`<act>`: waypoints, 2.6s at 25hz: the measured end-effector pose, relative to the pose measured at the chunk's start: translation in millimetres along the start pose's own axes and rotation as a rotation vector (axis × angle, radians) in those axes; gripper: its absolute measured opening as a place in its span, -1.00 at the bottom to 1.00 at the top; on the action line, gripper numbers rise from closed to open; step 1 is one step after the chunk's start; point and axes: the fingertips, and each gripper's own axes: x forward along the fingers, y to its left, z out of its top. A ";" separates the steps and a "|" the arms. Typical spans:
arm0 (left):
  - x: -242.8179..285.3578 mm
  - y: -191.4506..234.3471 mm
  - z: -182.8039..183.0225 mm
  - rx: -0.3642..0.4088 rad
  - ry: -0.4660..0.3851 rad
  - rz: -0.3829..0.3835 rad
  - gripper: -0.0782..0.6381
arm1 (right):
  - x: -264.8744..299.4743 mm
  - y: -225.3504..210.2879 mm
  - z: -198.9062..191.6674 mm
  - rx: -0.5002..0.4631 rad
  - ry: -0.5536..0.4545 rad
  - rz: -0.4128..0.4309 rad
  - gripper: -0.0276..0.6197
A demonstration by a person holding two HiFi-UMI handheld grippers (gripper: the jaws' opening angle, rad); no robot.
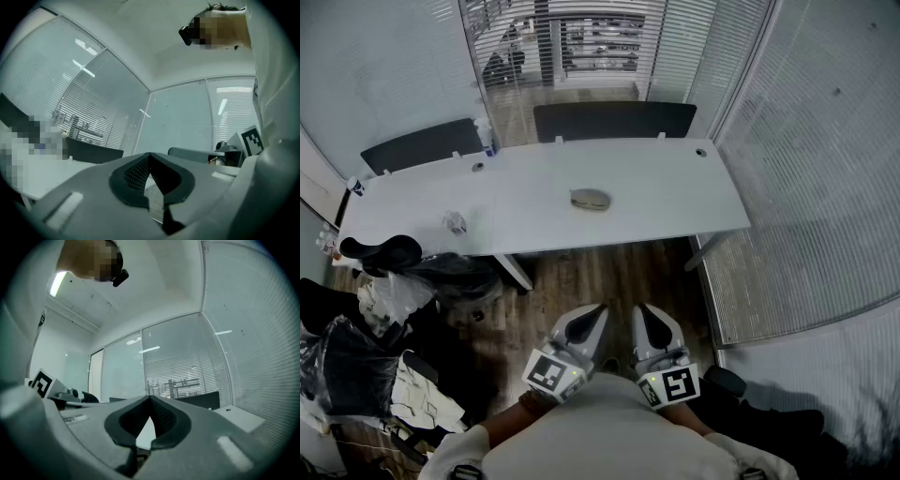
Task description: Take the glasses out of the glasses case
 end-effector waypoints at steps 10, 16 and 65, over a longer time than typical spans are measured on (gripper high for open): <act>1.1 12.2 1.3 0.009 -0.001 0.038 -0.77 | 10.5 -2.6 -3.2 0.019 -0.001 0.008 -0.91; 4.5 12.9 4.4 0.019 -0.006 0.034 -0.77 | 12.7 -5.3 3.5 0.064 -0.028 0.019 -0.91; 56.0 -54.6 -35.5 0.073 0.050 0.068 -0.77 | -41.2 -81.9 -14.6 0.156 -0.005 0.054 -0.91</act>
